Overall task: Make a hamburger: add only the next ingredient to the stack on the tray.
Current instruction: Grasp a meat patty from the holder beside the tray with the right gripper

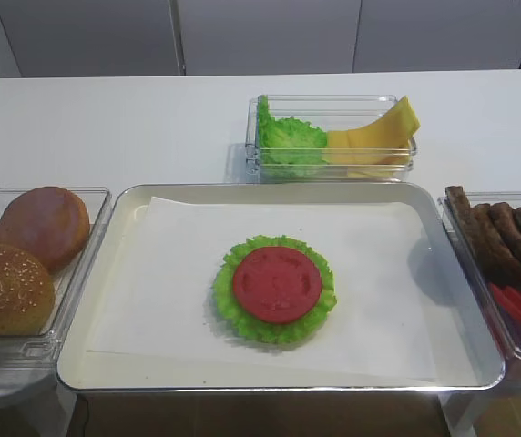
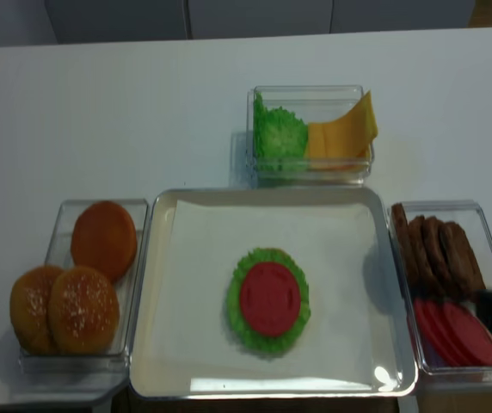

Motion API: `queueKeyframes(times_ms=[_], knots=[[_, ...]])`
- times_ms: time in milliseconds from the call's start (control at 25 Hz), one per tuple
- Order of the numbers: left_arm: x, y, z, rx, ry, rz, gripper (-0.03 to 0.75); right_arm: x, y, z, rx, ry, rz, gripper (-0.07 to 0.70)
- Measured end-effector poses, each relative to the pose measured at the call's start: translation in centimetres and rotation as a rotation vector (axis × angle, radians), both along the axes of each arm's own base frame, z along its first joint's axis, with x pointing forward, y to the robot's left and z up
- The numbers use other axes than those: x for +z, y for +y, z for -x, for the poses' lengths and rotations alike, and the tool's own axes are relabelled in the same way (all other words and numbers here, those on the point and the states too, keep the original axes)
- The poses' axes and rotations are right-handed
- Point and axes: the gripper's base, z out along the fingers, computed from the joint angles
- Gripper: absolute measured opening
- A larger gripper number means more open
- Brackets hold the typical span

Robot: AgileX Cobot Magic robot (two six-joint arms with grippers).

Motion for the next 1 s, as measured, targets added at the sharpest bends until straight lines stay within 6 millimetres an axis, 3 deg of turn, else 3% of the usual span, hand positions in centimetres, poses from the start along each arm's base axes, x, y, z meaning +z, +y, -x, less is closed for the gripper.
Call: queueKeyframes(times_ms=[280, 560, 760, 1000], knots=[[0.0, 0.0, 0.0, 0.0, 0.0, 0.0, 0.411, 1.1, 2.2, -8.6, -0.005, 0.126, 0.032, 0.518], [0.0, 0.0, 0.0, 0.0, 0.0, 0.0, 0.411, -1.1, 4.2, -16.0, -0.001, 0.3, 0.077, 0.517], [0.0, 0.0, 0.0, 0.0, 0.0, 0.0, 0.411, -4.0, 4.8, -18.0, 0.002, 0.418, 0.11, 0.498], [0.0, 0.0, 0.0, 0.0, 0.0, 0.0, 0.411, -5.5, 5.9, -18.4, 0.054, 0.46, 0.151, 0.426]])
